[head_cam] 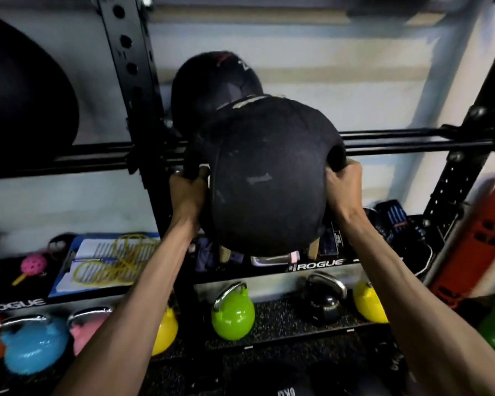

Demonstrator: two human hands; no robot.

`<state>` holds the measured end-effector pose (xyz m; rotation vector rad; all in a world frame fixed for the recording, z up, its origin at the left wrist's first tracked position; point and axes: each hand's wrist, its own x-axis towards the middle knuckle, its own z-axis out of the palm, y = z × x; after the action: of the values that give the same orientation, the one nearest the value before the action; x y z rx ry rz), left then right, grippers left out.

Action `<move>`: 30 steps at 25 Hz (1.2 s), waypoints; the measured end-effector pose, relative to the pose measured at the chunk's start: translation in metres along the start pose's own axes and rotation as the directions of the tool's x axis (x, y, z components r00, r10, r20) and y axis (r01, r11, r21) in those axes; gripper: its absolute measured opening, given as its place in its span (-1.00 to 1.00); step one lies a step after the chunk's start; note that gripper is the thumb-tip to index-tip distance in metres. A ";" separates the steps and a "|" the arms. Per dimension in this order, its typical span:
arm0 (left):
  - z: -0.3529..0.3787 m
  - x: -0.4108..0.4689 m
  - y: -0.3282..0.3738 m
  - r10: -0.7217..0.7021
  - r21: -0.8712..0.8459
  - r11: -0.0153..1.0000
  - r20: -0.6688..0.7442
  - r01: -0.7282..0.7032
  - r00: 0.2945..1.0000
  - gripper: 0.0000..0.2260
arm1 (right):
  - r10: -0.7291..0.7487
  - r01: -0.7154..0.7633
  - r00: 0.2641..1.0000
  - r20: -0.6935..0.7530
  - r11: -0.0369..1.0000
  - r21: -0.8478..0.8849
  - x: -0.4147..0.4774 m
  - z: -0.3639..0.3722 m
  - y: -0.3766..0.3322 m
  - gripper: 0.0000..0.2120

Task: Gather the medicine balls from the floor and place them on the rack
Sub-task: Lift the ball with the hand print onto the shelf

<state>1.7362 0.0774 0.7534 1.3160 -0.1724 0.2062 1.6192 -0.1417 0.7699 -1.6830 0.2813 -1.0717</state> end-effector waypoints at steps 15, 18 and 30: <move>0.129 0.048 0.038 0.299 -0.065 0.954 0.105 -0.294 0.948 -0.62 | -0.186 0.192 0.977 -0.106 0.980 0.047 0.132 -0.048 0.001 -0.51; 0.162 0.053 0.031 0.309 -0.052 0.950 0.047 -0.307 0.950 -0.61 | -0.232 0.237 0.971 -0.059 0.967 0.092 0.165 -0.059 0.010 -0.50; 0.282 0.077 0.004 0.324 0.082 0.946 -0.159 -0.314 0.933 -0.64 | -0.286 0.262 0.958 0.039 0.920 0.291 0.293 -0.091 0.088 -0.51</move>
<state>1.8077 -0.1914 0.8447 1.3131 -0.2363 0.6028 1.7436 -0.4255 0.8453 -1.5278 -0.1630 -1.1833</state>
